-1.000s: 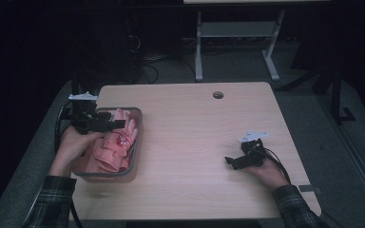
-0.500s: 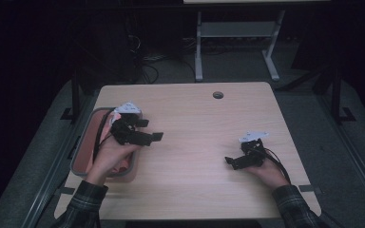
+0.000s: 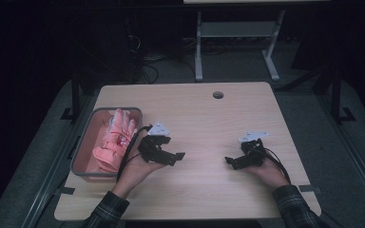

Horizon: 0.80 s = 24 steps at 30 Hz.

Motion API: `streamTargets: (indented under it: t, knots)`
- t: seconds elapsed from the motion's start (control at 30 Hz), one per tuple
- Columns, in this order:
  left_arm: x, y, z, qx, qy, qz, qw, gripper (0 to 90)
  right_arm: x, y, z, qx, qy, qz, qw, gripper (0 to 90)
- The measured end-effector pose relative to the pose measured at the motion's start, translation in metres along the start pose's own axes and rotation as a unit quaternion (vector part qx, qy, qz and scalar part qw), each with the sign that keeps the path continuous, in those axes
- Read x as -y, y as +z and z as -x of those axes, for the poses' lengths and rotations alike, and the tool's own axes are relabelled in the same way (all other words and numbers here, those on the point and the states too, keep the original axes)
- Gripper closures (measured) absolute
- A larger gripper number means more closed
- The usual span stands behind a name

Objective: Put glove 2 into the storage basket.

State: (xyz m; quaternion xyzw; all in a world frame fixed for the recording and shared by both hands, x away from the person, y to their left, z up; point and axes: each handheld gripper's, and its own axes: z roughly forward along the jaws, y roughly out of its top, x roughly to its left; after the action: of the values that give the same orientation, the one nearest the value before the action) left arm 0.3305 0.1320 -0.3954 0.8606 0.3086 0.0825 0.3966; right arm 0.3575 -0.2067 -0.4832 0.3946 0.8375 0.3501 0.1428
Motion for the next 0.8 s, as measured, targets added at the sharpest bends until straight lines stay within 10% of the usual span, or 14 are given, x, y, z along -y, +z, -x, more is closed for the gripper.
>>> streamTargets:
  t: [0.8]
  knots:
    - [0.041,0.064,0.019,-0.03,0.054,-0.059,0.9964,14.5,0.0,0.0,0.0,-0.001,-0.002,0.0,1.0,0.3]
